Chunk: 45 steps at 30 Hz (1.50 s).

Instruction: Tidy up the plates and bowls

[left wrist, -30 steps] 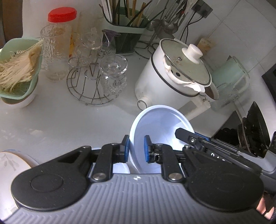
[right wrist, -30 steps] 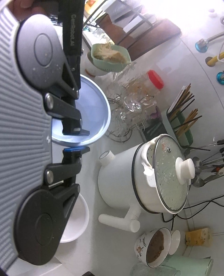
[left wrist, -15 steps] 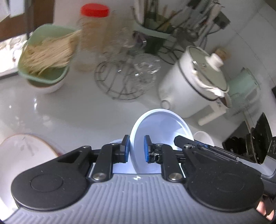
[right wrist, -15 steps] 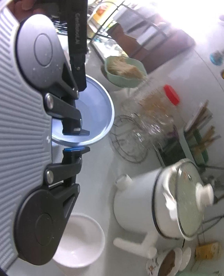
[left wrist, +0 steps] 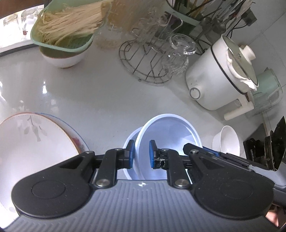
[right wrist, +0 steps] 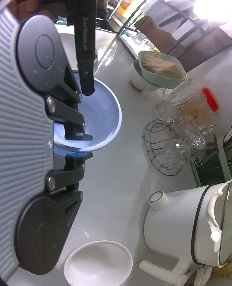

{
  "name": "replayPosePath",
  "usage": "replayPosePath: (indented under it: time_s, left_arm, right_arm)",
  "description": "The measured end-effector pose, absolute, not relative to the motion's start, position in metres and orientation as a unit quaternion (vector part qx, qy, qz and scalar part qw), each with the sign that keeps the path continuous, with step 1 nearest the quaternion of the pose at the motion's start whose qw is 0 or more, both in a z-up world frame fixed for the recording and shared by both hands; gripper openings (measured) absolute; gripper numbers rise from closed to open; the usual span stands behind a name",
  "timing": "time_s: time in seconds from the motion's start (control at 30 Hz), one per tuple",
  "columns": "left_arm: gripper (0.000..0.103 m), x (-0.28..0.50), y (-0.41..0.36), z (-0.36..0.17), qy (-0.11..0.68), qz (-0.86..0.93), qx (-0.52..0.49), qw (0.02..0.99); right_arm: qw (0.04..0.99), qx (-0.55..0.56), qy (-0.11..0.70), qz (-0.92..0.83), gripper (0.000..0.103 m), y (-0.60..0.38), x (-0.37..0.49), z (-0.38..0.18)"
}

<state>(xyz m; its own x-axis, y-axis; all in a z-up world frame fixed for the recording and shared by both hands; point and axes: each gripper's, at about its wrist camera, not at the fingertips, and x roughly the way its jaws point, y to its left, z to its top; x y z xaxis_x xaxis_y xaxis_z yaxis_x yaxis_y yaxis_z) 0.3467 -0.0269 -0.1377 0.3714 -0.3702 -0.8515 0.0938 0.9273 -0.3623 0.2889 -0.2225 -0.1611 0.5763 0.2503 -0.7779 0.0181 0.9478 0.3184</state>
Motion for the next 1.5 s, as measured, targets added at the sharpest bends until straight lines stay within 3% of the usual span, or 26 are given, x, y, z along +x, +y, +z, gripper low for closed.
replayPosePath:
  time_s: [0.17,0.2,0.27,1.07,1.5]
  left_arm:
    - [0.034,0.348,-0.027,-0.136,0.546,-0.144,-0.121,0.817]
    - [0.038,0.347,-0.027,-0.134,0.542,-0.145,-0.117,0.819]
    - [0.041,0.345,-0.026,-0.128,0.535,-0.146,-0.113,0.824]
    - [0.041,0.282,-0.015,0.006,0.404,-0.166,-0.086,0.896]
    - [0.041,0.258,-0.038,0.007,0.402,-0.189,-0.077,0.892]
  right_arm:
    - [0.879,0.144,0.451,0.063,0.02,-0.224,0.289,-0.157]
    - [0.88,0.14,0.449,0.06,0.023,-0.224,0.288,-0.156]
    - [0.884,0.14,0.441,0.062,0.038,-0.227,0.287,-0.152]
    - [0.937,0.143,0.312,0.06,0.036,-0.241,0.217,-0.045]
    - [0.951,0.125,0.282,0.025,0.036,-0.247,0.184,-0.04]
